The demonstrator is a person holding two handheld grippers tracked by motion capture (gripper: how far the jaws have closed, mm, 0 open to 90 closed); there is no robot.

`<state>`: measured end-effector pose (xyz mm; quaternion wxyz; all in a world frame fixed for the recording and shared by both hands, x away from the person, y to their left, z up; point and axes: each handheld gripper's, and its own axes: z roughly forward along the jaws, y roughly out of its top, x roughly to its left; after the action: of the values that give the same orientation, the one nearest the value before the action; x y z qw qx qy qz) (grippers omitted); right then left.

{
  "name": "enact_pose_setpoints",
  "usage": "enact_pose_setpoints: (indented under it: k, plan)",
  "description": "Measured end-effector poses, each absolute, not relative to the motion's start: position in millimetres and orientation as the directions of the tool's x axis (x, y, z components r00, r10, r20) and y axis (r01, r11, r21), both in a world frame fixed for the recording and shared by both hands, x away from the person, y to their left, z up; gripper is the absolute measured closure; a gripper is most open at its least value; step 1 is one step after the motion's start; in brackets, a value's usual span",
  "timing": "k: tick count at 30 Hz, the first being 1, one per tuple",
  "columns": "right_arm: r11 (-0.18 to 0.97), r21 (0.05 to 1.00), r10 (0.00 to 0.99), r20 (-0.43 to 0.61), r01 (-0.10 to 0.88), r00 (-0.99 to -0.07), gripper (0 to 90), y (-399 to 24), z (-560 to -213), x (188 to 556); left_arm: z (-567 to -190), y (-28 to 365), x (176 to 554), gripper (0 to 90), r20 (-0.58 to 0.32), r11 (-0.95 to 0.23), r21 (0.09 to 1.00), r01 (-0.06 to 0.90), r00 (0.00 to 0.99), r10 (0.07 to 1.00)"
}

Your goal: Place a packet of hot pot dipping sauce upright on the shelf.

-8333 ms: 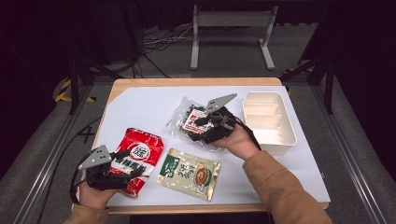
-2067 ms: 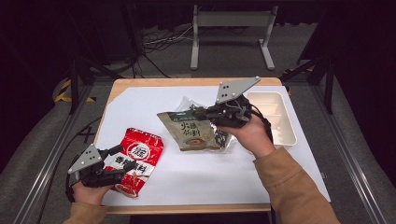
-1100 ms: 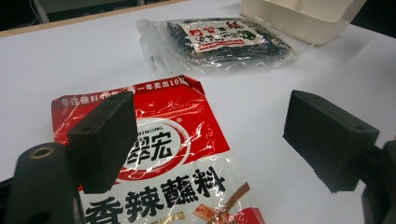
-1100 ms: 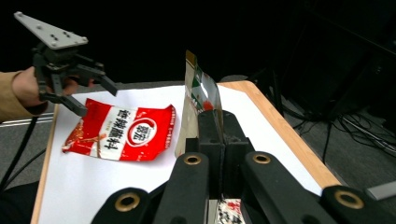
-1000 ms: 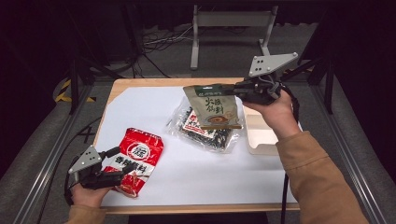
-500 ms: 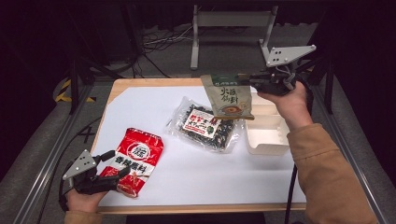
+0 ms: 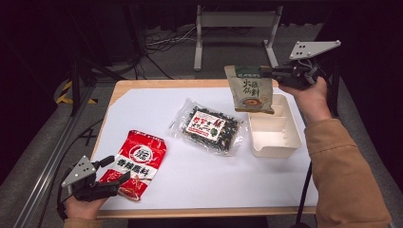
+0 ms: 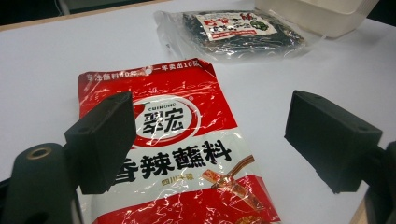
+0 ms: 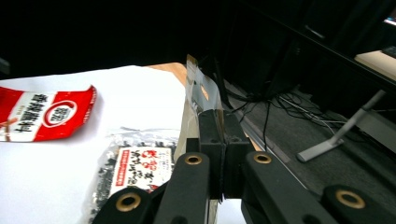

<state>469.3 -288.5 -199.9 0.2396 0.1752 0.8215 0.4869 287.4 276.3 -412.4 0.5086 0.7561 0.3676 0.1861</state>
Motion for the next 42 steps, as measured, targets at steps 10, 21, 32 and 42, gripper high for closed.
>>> enact_pose_setpoints:
  k: [10,21,32,42]
  plan:
    - [0.470,0.882,0.568,-0.272,0.035,-0.777,89.7,-315,-207,486,-413,275,289,17.2,-0.077,-0.225,0.906,0.358,0.664,0.744]
    - [0.489,0.872,0.608,-0.324,0.020,-0.725,89.7,-336,-218,500,-413,274,292,17.0,-0.100,-0.209,0.910,0.358,0.678,0.728]
    - [0.502,0.863,0.622,-0.316,0.055,-0.716,89.6,-345,-234,517,-412,273,293,16.9,-0.103,-0.204,0.914,0.349,0.690,0.717]
    - [0.514,0.853,0.626,-0.303,0.088,-0.718,89.6,-343,-249,529,-412,272,294,16.7,-0.106,-0.206,0.913,0.353,0.692,0.714]
